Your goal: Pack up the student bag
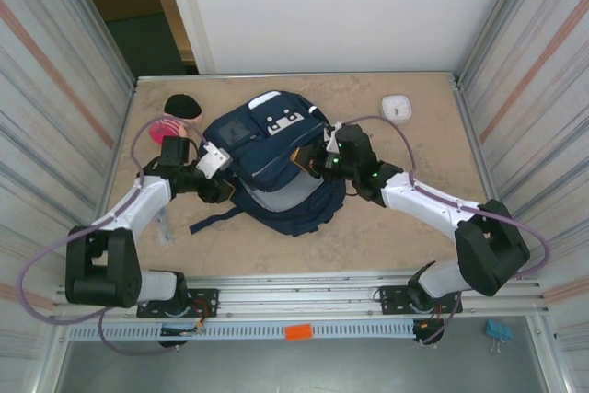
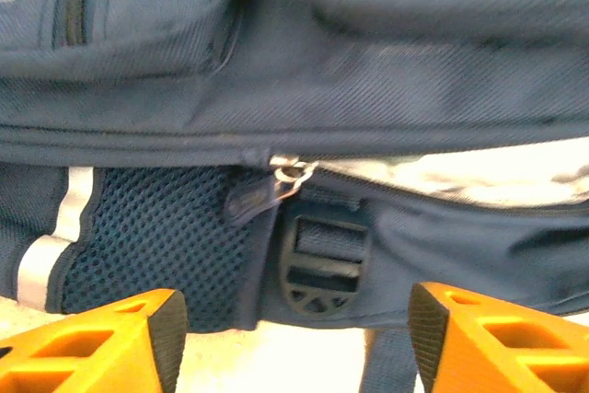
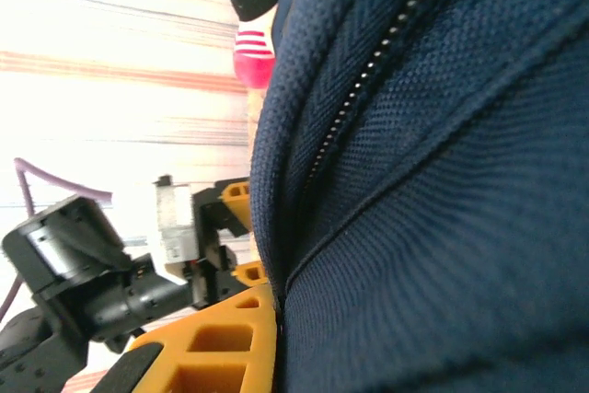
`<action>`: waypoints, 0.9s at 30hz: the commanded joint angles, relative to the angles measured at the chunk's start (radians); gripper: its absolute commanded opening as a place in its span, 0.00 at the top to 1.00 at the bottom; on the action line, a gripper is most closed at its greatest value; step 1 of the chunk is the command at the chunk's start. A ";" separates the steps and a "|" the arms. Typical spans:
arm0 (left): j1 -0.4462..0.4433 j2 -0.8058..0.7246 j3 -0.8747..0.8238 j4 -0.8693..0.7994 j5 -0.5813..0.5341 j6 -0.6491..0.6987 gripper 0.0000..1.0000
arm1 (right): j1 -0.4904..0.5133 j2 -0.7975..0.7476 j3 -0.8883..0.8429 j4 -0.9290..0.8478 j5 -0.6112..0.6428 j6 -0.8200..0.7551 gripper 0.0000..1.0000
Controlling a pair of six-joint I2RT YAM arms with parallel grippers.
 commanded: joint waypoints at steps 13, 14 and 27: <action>-0.002 0.220 0.136 0.092 -0.008 0.172 0.34 | -0.022 -0.030 0.028 0.000 -0.033 -0.047 0.89; -0.002 0.232 0.148 0.087 -0.004 0.181 0.36 | -0.022 -0.030 0.026 0.001 -0.034 -0.048 0.89; -0.053 0.251 0.159 -0.016 0.026 0.280 0.64 | -0.021 -0.024 0.007 0.021 -0.023 -0.039 0.89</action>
